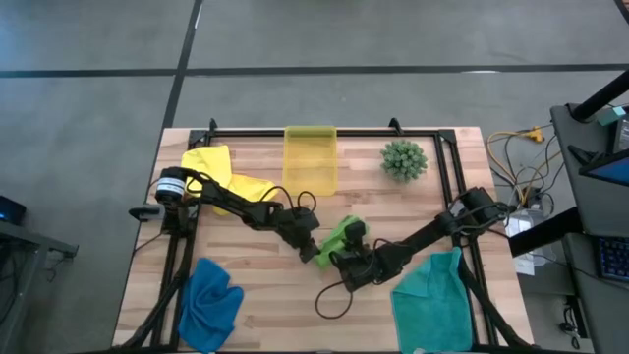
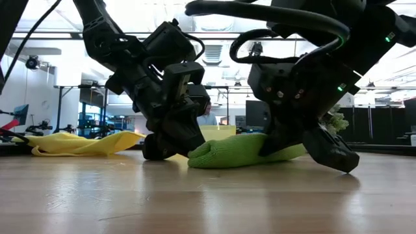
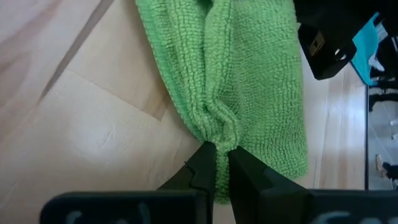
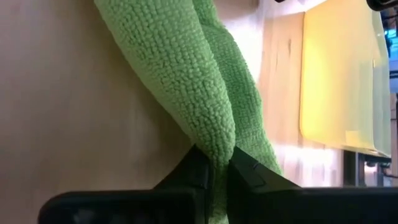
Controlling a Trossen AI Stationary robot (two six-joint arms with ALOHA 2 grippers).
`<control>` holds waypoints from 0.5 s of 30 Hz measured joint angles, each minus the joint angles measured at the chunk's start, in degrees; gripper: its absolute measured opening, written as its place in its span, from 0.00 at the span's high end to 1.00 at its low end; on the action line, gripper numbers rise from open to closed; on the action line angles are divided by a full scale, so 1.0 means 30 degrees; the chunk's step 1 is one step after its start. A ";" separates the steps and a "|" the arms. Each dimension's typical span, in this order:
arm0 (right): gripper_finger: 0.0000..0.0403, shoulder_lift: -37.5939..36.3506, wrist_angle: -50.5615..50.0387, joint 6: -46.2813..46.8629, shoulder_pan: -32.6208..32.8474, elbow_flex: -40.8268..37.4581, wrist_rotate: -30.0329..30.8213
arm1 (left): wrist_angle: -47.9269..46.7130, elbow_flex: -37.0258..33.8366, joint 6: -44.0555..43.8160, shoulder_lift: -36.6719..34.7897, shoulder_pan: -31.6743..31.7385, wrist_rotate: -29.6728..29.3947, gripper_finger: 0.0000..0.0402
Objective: Fold microfiber towels
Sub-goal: Put the green microfiber cloth into the yellow bin
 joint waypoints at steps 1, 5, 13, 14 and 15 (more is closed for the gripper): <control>0.96 -0.0054 -0.0050 0.0010 0.0007 0.0048 -0.0094 | -0.0006 -0.0007 0.0197 -0.0516 0.0061 0.0042 0.97; 0.96 -0.0939 -0.0192 0.0590 -0.0017 0.0513 -0.0728 | -0.0484 -0.0169 0.1500 -0.2981 0.0355 0.0178 0.97; 0.97 -0.5413 -0.0621 0.3449 -0.1271 0.1312 -0.5821 | -0.0257 -0.0100 0.3693 -0.9831 0.0594 -0.0843 0.97; 0.97 -0.6096 -0.0555 0.3456 -0.1597 0.1326 -0.7222 | -0.0328 -0.0094 0.4126 -1.0786 0.0588 -0.1046 0.97; 0.97 -0.6718 -0.0633 0.3505 -0.1893 0.1327 -0.8462 | -0.0410 -0.0079 0.4429 -1.1656 0.0587 -0.1328 0.97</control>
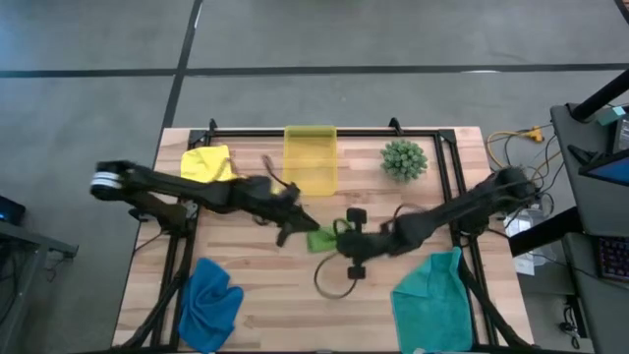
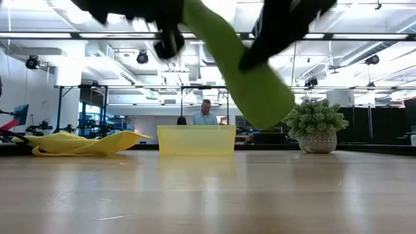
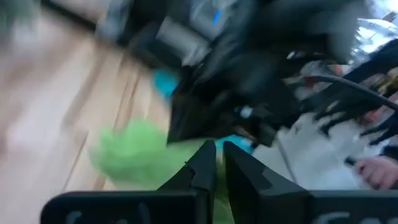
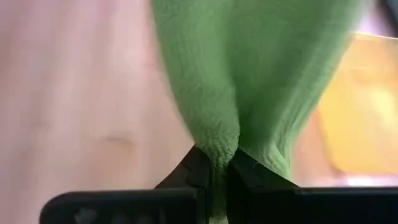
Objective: Fold microfiber towels
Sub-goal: Put the green microfiber cloth into the yellow bin
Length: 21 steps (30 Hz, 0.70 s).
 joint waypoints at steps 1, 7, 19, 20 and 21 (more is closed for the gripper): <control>0.97 -0.0598 -0.0136 0.0093 -0.0280 -0.0036 -0.0920 | -0.0141 0.0055 0.0254 -0.0821 0.0012 -0.0416 0.97; 0.97 -0.3888 -0.0148 -0.0133 -0.1449 -0.0079 -0.1860 | -0.2911 0.0067 0.1348 -0.4805 0.0022 -0.2643 0.97; 0.97 -0.5200 -0.1129 0.3478 -0.3659 0.1540 -0.3596 | -0.3855 0.0067 0.0937 -0.6281 0.0007 -0.3434 0.97; 0.97 -0.4968 -0.1756 0.4461 -0.3894 0.1930 -0.3828 | -0.3890 0.0060 0.0657 -0.6197 0.0000 -0.3413 0.97; 0.97 -0.4719 -0.2729 0.5719 -0.4193 0.2431 -0.4212 | -0.3741 0.0059 0.0343 -0.6063 0.0000 -0.3330 0.97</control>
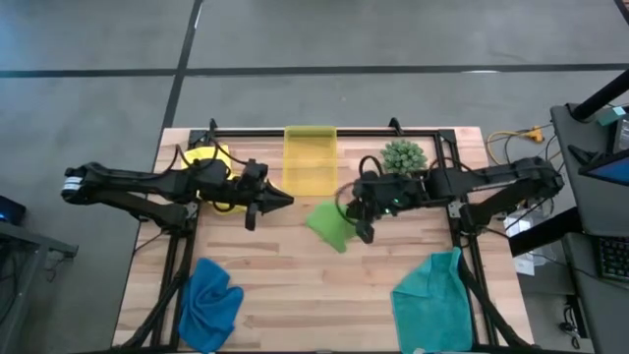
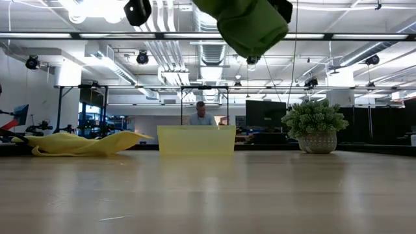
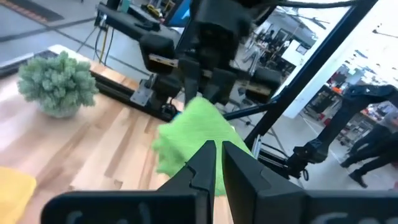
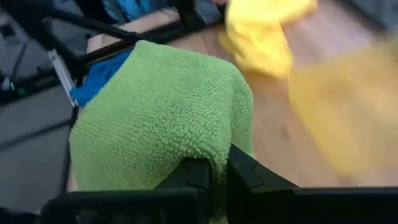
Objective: Fold microfiber towels
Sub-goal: Put the green microfiber cloth into the yellow bin
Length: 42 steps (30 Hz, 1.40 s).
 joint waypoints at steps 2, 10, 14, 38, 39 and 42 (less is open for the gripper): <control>0.97 0.0752 -0.2735 0.2481 -0.0634 0.1091 -0.1113 | 0.0520 0.0000 -0.0127 0.0292 0.0000 0.0126 0.97; 0.97 0.3975 -0.9281 0.5017 -0.1186 0.4043 -0.3019 | 0.2545 0.0051 -0.1524 0.1867 -0.0040 0.0788 0.97; 0.97 0.4587 -0.8085 0.4399 -0.1591 0.4243 -0.5794 | 0.2995 0.0085 -0.1638 0.3073 -0.0303 0.2579 0.97; 0.97 0.5159 -0.6150 0.2837 -0.0441 0.4403 -0.6089 | 0.2028 0.2222 0.3440 0.7526 -0.1610 0.2803 0.55; 0.97 0.5192 -0.5955 0.2846 -0.0345 0.4403 -0.6024 | 0.2021 0.2215 0.3408 0.7652 -0.1610 0.2803 0.50; 0.97 0.5326 -0.5286 0.3230 -0.0140 0.4403 -0.5963 | 0.1999 0.2290 0.3172 0.8237 -0.1610 0.2774 0.37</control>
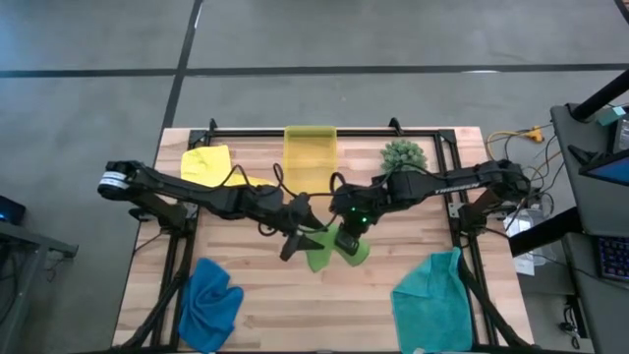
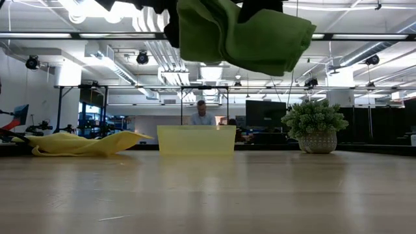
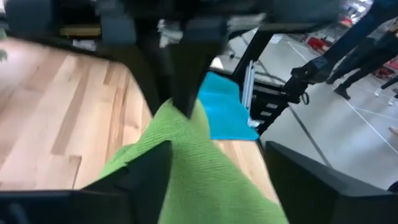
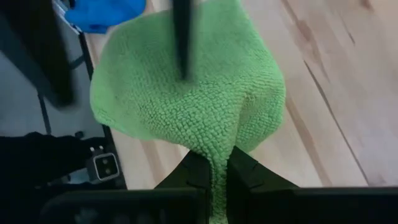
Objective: Fold microfiber towels
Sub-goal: Put the green microfiber cloth into the yellow bin
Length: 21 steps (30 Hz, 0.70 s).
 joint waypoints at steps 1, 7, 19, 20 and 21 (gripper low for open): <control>0.97 0.0104 0.0133 0.0052 0.0073 0.0000 0.0000 | 0.0006 0.0106 -0.0207 0.0251 0.0007 -0.0003 0.34; 0.97 0.0594 0.0354 0.0125 0.0482 -0.0010 0.0000 | -0.0115 0.0540 -0.0881 0.1119 0.0129 -0.0134 0.24; 0.97 0.0784 0.2209 -0.0367 0.1392 -0.0029 -0.0028 | -0.0716 0.0734 -0.1160 0.2625 0.0204 0.1078 0.24; 0.97 0.0779 0.2213 -0.0416 0.1455 -0.0029 -0.0022 | -0.0824 0.0734 -0.1160 0.2625 0.0211 0.1298 0.24; 0.97 0.0772 0.2227 -0.0516 0.1475 -0.0029 -0.0034 | -0.1020 0.0734 -0.1173 0.2625 0.0246 0.1419 0.24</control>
